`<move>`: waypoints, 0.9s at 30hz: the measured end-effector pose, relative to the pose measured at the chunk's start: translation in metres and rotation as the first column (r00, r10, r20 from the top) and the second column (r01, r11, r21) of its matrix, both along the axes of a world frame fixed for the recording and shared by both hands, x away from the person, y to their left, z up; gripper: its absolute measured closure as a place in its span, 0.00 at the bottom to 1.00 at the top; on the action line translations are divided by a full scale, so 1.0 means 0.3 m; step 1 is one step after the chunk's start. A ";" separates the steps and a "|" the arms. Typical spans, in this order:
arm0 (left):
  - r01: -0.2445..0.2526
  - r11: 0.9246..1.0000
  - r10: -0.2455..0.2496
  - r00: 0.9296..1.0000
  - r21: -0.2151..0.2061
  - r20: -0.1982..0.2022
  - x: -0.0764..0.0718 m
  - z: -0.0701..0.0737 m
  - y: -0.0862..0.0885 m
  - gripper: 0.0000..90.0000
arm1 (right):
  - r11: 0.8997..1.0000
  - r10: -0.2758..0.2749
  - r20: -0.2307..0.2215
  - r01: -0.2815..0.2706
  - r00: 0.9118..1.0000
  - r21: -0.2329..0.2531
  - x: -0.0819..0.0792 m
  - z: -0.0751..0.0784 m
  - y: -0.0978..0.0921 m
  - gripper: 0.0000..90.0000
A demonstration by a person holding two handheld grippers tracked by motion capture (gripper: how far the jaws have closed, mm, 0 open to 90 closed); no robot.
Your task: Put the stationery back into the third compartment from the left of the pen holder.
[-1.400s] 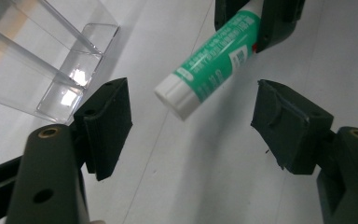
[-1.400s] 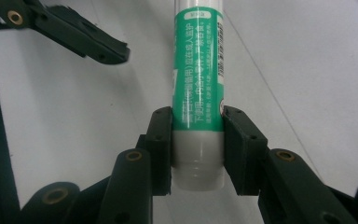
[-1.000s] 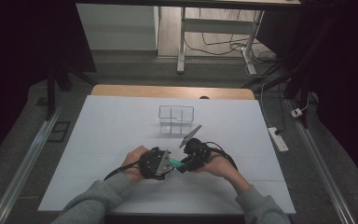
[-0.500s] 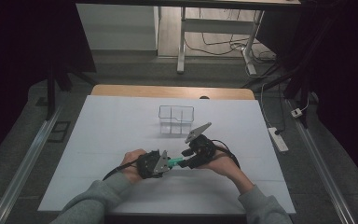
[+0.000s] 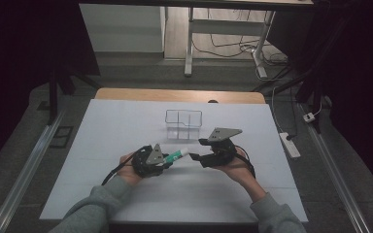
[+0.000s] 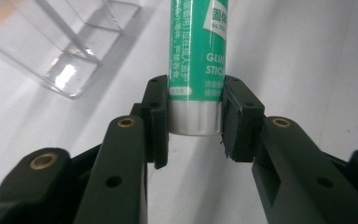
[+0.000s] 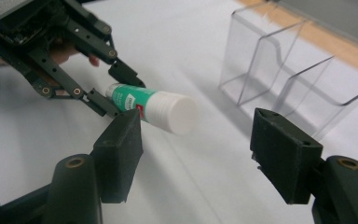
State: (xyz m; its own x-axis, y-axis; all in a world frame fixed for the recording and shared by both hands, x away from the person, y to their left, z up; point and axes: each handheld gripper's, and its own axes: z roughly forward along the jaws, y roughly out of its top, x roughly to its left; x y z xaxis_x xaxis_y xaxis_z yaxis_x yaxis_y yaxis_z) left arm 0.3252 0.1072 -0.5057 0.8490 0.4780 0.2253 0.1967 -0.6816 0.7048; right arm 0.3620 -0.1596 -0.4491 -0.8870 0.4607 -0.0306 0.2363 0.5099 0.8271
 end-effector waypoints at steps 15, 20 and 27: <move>-0.073 0.987 0.075 0.997 -0.144 0.008 0.009 0.026 0.046 0.72 | 0.996 -0.054 0.012 0.053 0.998 0.072 -0.002 -0.004 -0.019 0.37; -0.086 0.980 0.088 0.996 -0.179 0.001 0.009 0.028 0.043 0.72 | 0.994 -0.052 0.008 0.051 0.999 0.095 -0.006 -0.012 -0.011 0.36; -0.061 0.982 0.065 0.998 -0.180 0.015 -0.001 0.023 0.009 0.72 | 0.994 -0.027 -0.002 0.027 1.000 0.102 -0.016 -0.031 0.024 0.36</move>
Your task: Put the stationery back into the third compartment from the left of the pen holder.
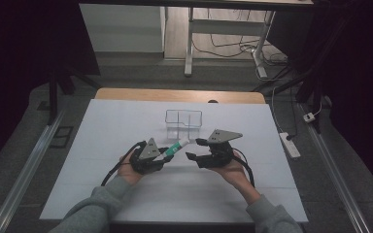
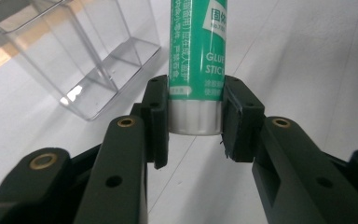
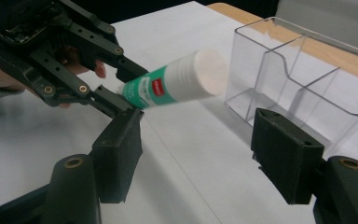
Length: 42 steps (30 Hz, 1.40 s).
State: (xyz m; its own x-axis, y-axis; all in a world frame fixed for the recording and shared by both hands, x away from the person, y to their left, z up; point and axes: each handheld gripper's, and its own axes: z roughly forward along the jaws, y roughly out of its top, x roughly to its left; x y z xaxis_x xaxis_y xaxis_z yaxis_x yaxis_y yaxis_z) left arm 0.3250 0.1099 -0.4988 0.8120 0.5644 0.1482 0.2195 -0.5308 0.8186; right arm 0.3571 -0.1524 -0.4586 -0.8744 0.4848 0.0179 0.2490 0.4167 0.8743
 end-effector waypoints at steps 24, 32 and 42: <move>0.023 0.998 -0.023 1.000 0.059 -0.004 -0.005 -0.045 -0.080 0.72 | 0.982 0.036 -0.111 -0.015 0.993 0.186 0.004 -0.023 0.033 0.69; -0.019 1.000 0.019 0.998 -0.006 -0.056 -0.002 -0.035 -0.051 0.40 | 0.984 0.011 -0.035 -0.004 0.999 0.176 -0.011 0.002 0.027 0.71; -0.099 0.995 0.102 0.990 0.034 -0.095 -0.041 -0.014 0.074 0.28 | 0.977 -0.091 0.047 0.080 0.995 0.198 0.010 0.078 -0.053 0.71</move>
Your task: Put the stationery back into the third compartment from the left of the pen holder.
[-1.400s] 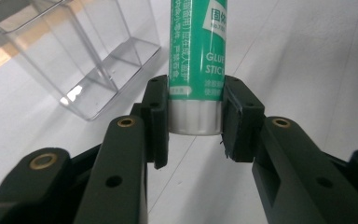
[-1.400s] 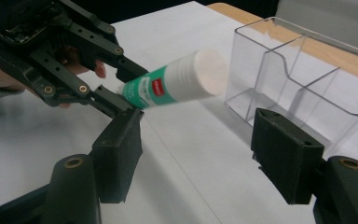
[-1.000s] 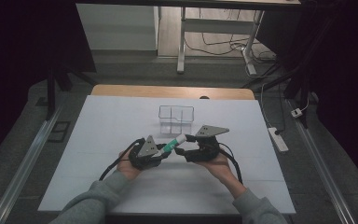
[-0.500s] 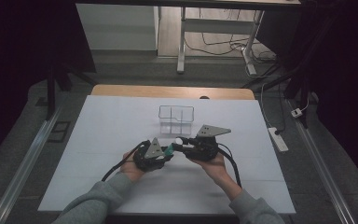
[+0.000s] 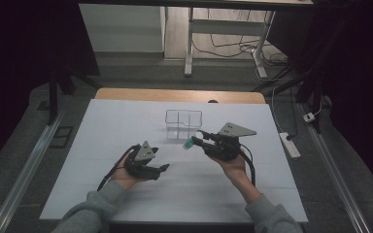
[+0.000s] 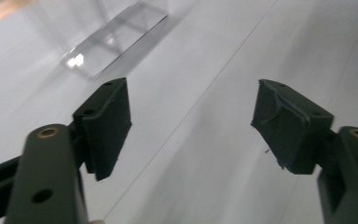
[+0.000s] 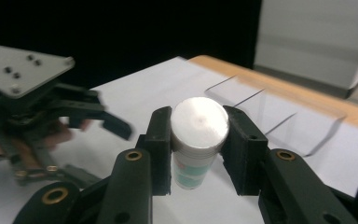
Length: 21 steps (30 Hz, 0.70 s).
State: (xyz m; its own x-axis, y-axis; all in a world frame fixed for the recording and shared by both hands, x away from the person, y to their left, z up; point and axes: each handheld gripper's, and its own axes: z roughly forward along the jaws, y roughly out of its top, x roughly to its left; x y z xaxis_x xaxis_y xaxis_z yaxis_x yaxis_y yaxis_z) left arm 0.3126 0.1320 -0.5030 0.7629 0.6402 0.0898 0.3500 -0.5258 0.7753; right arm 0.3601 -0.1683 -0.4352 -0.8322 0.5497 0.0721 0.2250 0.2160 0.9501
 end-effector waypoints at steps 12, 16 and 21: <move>-0.121 0.992 0.119 0.992 -0.036 -0.051 -0.068 -0.010 0.219 0.28 | 0.995 -0.101 0.026 0.101 0.995 0.026 0.094 0.073 -0.055 0.71; -0.144 0.989 0.141 0.988 -0.042 -0.063 -0.090 -0.021 0.263 0.28 | 0.990 -0.137 0.028 0.136 0.990 0.042 0.129 0.094 -0.059 0.71; -0.177 0.984 0.174 0.982 -0.037 -0.078 -0.107 -0.039 0.309 0.28 | 0.984 -0.179 0.020 0.178 0.984 0.029 0.180 0.102 -0.048 0.71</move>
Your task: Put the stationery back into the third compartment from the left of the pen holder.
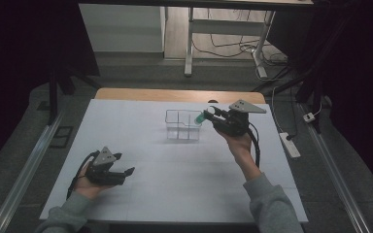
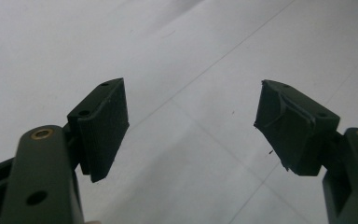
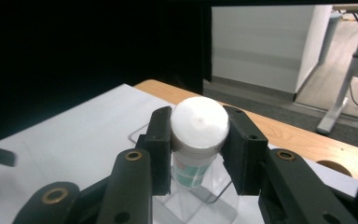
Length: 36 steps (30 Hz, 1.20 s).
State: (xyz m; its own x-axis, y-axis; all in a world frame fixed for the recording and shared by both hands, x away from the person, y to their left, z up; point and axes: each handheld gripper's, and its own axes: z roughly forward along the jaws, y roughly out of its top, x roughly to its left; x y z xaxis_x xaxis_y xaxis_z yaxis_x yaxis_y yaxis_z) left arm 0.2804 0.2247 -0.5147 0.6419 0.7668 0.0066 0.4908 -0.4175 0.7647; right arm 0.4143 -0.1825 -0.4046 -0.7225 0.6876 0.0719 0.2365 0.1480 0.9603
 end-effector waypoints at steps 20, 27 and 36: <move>-0.041 0.999 0.041 0.999 0.014 -0.027 -0.003 -0.032 0.044 0.26 | 0.996 -0.023 -0.035 0.020 0.999 -0.088 0.049 -0.074 0.032 0.40; -0.066 0.998 0.066 0.997 -0.001 -0.032 -0.011 -0.036 0.066 0.26 | 0.991 -0.003 -0.062 -0.006 0.998 -0.135 -0.078 -0.110 -0.071 0.39; -0.060 0.998 0.060 0.997 -0.002 -0.038 -0.013 -0.038 0.064 0.26 | 0.968 -0.057 -0.100 0.030 0.993 -0.249 -0.231 -0.223 -0.257 0.38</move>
State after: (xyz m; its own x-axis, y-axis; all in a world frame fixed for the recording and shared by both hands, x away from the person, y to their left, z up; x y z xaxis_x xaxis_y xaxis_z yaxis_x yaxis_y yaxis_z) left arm 0.2766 0.2439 -0.5259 0.5945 0.8039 -0.0197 0.5438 -0.3838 0.7463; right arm 0.3449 -0.2597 -0.4716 -0.6891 0.7241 -0.0296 0.3457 0.3643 0.8648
